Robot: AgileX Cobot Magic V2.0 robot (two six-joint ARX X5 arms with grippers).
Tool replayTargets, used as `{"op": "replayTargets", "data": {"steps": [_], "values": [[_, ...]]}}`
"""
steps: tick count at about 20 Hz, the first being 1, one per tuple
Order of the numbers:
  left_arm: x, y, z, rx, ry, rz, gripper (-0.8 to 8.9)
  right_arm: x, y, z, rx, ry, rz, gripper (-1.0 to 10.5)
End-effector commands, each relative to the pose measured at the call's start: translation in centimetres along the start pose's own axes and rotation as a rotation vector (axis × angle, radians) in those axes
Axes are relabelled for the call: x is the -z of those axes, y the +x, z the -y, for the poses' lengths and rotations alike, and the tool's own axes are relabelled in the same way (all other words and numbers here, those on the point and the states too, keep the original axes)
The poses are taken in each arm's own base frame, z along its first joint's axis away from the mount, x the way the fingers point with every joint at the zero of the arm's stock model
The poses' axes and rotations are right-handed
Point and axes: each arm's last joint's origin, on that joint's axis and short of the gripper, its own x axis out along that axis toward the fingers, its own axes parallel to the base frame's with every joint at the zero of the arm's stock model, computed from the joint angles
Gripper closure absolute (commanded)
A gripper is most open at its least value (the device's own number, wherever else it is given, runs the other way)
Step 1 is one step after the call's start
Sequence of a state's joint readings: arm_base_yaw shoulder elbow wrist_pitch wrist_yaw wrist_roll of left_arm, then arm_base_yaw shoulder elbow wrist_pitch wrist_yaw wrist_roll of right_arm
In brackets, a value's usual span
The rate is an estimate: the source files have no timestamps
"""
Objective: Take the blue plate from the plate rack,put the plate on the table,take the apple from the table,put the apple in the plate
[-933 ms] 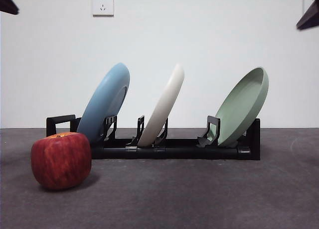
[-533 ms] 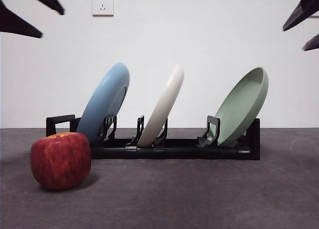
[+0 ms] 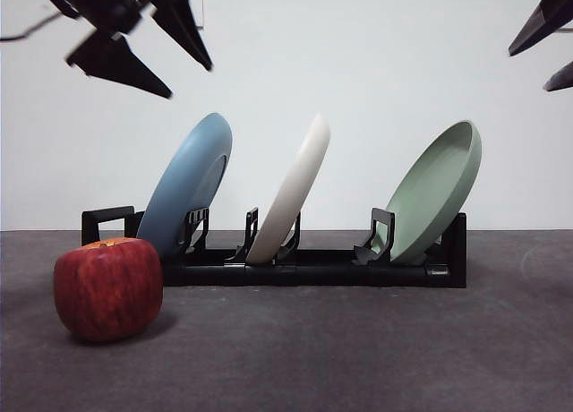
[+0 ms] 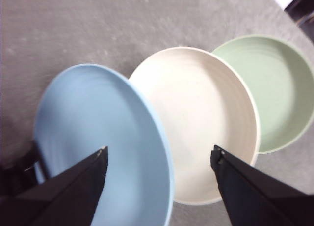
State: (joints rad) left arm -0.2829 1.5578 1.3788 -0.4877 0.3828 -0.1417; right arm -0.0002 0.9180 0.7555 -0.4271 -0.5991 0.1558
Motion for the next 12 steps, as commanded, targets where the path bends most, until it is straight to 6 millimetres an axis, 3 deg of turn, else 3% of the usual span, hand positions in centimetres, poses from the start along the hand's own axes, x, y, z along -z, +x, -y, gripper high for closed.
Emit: {"op": "replayTargets", "data": {"steps": [1, 7, 10, 12], "values": [[0.5, 2.1, -0.3, -0.017, 0.009, -0.043, 4.6, -0.2, 0.0, -0.1, 0.0, -0.02, 0.005, 6.9], [1.6, 5.1, -0.8, -0.025, 0.022, -0.114, 4.9, -0.2, 0.0, -0.1, 0.0, -0.02, 0.005, 6.9], [1.6, 5.3, -0.4, -0.011, 0.038, -0.105, 8.41, -0.2, 0.0, -0.1, 0.0, -0.02, 0.005, 6.9], [1.4, 5.4, -0.1, 0.001, 0.049, -0.086, 8.21, -0.2, 0.0, -0.1, 0.0, -0.02, 0.005, 6.9]]}}
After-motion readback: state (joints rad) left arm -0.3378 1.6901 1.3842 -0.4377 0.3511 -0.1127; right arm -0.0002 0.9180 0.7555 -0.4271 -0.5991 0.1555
